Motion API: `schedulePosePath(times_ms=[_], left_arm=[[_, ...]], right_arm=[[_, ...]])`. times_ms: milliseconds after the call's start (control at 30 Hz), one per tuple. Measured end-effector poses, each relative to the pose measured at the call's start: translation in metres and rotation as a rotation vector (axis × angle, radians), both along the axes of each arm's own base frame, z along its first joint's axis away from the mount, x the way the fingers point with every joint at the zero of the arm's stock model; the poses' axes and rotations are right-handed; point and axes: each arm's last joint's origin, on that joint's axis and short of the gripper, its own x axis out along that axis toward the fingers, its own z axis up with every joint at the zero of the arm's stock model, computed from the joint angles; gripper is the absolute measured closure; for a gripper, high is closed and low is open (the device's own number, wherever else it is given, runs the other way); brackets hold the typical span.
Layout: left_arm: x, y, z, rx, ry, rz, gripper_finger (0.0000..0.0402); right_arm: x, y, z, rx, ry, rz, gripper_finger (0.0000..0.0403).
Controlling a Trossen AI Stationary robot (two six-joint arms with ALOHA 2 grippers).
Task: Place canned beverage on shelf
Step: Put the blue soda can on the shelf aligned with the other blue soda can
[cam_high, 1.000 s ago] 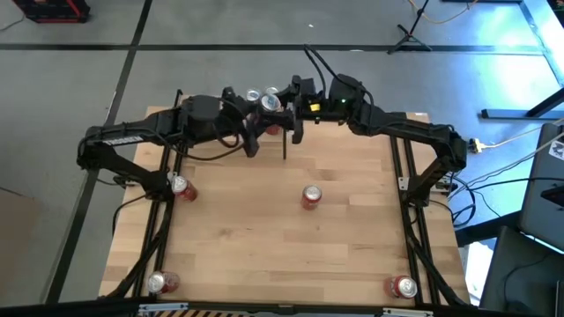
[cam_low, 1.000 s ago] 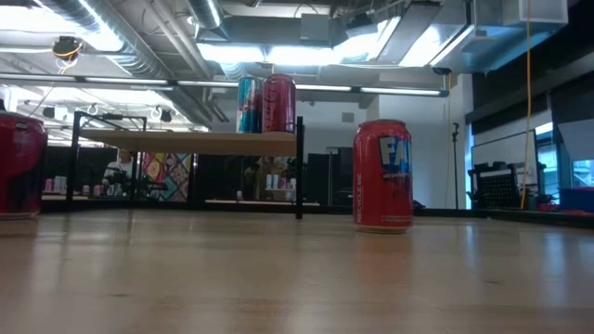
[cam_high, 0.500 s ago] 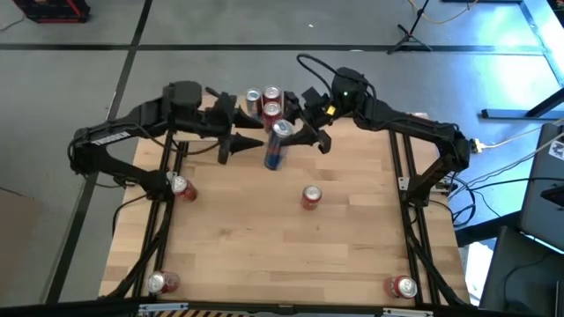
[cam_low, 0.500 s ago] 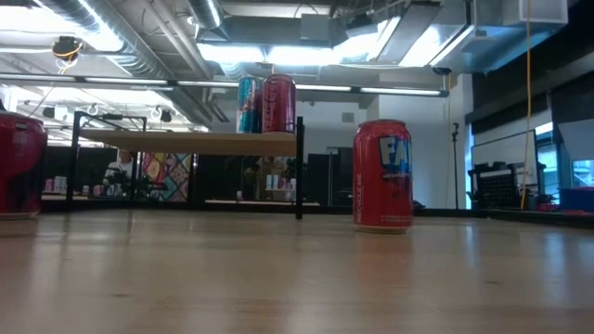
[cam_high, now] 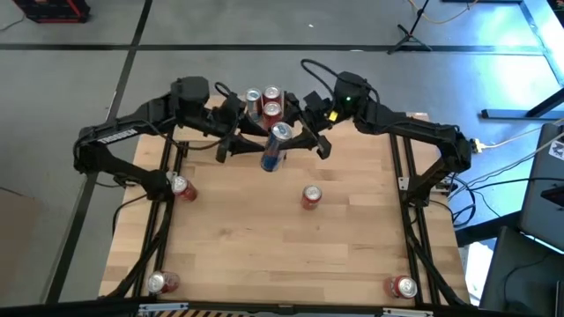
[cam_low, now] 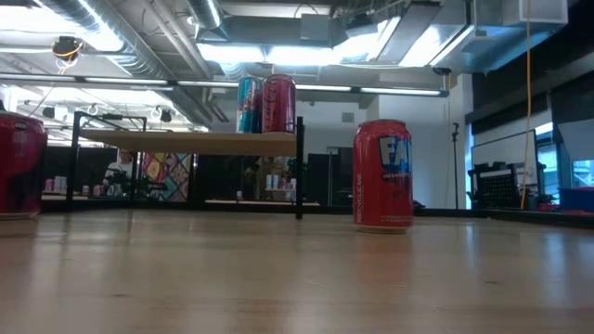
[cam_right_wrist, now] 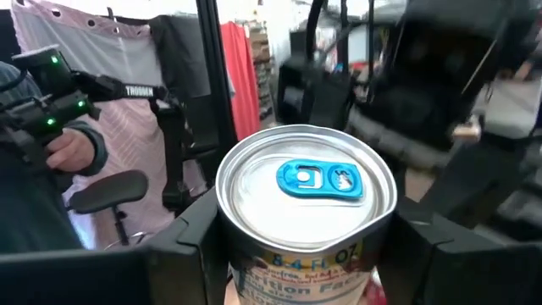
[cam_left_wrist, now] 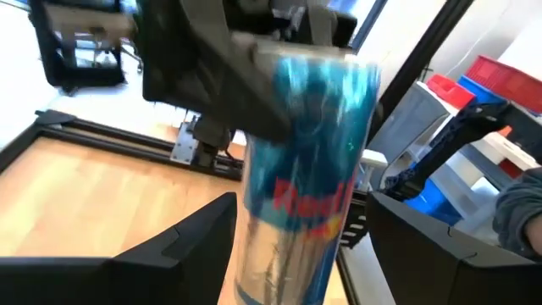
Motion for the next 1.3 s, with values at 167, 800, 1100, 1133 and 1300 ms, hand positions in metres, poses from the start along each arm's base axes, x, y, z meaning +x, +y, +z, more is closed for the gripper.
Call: schedulePosePath(times_ms=[167,800,1100,1133,1300], left_arm=[[0.005,0.001,-0.003,-0.002,0.008,-0.002,0.0150],[0.033,0.001,-0.016,-0.068,0.005,-0.171,0.0150],[0.030,0.002,-0.015,-0.076,0.006,-0.174,0.0147],[0.030,0.002,-0.014,-0.072,0.002,-0.174,0.0143],[0.034,0.005,-0.015,-0.072,0.002,-0.097,0.0112]], right_arm=[[-0.001,0.000,0.004,-0.010,-0.036,0.000,0.0204],[0.014,0.003,-0.010,-0.013,-0.018,0.058,0.0204],[0.014,0.002,-0.009,0.000,-0.015,0.062,0.0204],[0.014,0.002,-0.009,-0.002,-0.020,0.056,0.0204],[0.017,0.000,-0.011,-0.021,-0.032,-0.024,0.0204]])
